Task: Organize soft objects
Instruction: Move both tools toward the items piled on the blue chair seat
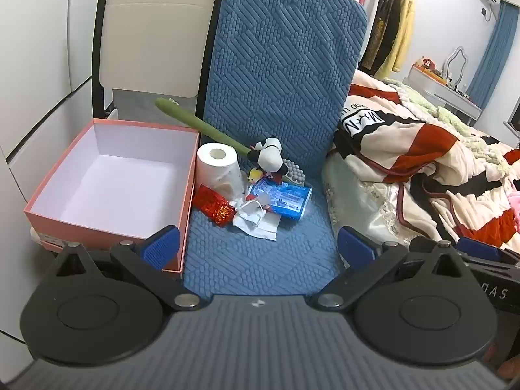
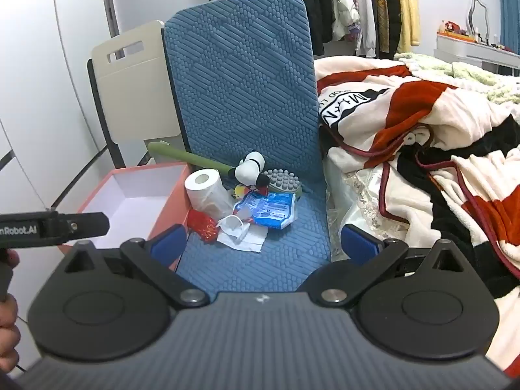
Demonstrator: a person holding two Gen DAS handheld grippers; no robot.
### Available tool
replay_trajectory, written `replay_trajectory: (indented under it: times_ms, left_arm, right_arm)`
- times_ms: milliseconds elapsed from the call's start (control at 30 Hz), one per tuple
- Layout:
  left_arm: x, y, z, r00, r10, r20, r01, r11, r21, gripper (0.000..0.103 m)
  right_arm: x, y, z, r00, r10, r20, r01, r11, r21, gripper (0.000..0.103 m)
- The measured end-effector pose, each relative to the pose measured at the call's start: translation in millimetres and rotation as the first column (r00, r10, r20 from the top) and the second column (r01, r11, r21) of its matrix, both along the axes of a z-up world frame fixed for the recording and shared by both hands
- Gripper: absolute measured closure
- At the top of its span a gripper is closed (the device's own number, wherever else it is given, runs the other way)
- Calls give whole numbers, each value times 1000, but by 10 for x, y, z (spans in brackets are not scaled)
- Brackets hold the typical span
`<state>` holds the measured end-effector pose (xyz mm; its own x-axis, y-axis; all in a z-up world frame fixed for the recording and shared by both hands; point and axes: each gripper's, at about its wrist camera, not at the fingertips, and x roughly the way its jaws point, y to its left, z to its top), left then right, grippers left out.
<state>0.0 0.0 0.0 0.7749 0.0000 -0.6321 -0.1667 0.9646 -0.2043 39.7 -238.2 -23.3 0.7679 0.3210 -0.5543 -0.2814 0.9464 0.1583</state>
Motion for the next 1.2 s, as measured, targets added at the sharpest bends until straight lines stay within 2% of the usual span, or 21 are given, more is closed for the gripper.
replay_trajectory:
  times_ms: [300,1200]
  left_arm:
    - [6,8,-24,1000,3,-9,-3,1000,2,0]
    - [-95,55,23,1000,-11,-9,11,1000,12,0]
  right_arm:
    - [23,-35,5,999,-5,-37,6,1000,26,0]
    - [-2,39,27,999,8,-43,-7,1000,13,0]
